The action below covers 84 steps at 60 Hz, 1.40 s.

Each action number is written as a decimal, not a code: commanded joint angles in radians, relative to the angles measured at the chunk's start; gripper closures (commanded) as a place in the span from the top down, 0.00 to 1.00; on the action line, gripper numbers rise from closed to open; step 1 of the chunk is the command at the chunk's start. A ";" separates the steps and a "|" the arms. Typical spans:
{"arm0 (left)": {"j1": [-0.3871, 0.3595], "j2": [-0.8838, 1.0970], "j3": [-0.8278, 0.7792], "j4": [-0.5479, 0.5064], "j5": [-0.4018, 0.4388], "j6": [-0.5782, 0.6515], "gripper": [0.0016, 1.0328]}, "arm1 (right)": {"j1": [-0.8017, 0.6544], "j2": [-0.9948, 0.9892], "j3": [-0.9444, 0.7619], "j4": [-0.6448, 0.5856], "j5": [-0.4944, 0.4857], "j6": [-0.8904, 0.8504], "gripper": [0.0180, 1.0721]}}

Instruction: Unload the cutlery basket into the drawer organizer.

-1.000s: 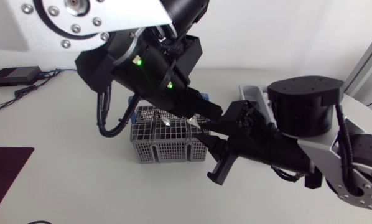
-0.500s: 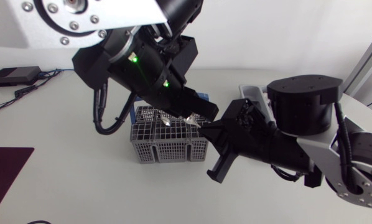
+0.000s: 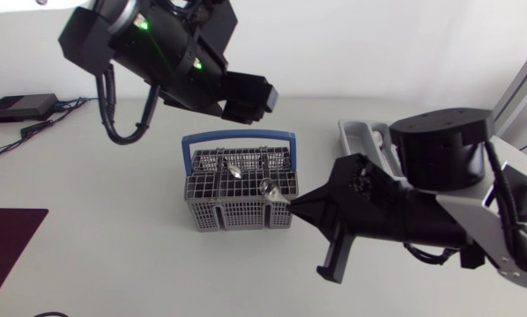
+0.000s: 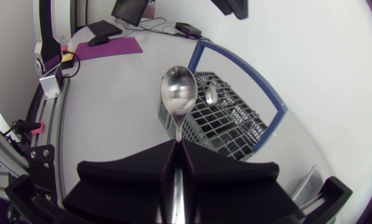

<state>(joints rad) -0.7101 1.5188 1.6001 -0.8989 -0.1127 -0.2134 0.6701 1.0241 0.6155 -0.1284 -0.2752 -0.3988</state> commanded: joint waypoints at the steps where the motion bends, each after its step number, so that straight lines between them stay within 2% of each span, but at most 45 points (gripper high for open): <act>1: 0.044 -0.039 0.004 -0.008 -0.004 0.003 0.89 | -0.090 -0.044 -0.040 -0.043 -0.059 -0.087 0.05; 5: 0.069 -0.042 -0.015 -0.008 -0.004 0.008 0.89 | -0.207 -0.053 -0.043 -0.111 -0.163 -0.181 0.05; 12: 0.087 -0.045 -0.092 0.003 -0.004 0.029 0.89 | -0.379 -0.058 -0.053 -0.191 -0.275 -0.348 0.05; 13: 0.090 -0.049 -0.118 0.023 -0.004 0.042 0.89 | -0.425 -0.050 -0.051 -0.223 -0.298 -0.413 0.05; 24: 0.101 -0.057 -0.189 0.081 -0.004 0.054 0.89 | -0.610 0.011 -0.046 -0.332 -0.374 -0.684 0.05; 28: 0.101 -0.060 -0.218 0.103 -0.004 0.062 0.89 | -0.718 0.090 -0.030 -0.395 -0.403 -0.874 0.05; 31: 0.101 -0.060 -0.224 0.110 -0.004 0.065 0.89 | -0.770 0.136 -0.014 -0.415 -0.418 -0.948 0.05; 45: 0.101 -0.066 -0.267 0.135 -0.004 0.082 0.89 | -0.998 0.376 0.116 -0.499 -0.438 -1.247 0.05; 57: 0.101 -0.068 -0.281 0.140 -0.004 0.103 0.89 | -1.120 0.550 0.259 -0.557 -0.433 -1.387 0.05; 69: 0.113 -0.082 -0.289 0.140 -0.004 0.126 0.89 | -1.201 0.709 0.383 -0.557 -0.372 -1.463 0.06; 84: 0.116 -0.083 -0.296 0.140 -0.004 0.134 0.89 | -1.208 0.752 0.388 -0.474 -0.268 -1.500 0.06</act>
<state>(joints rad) -0.5976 1.4498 1.3262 -0.7639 -0.1123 -0.0956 -0.5396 1.7660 1.0061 -0.6209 -0.5587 -1.8534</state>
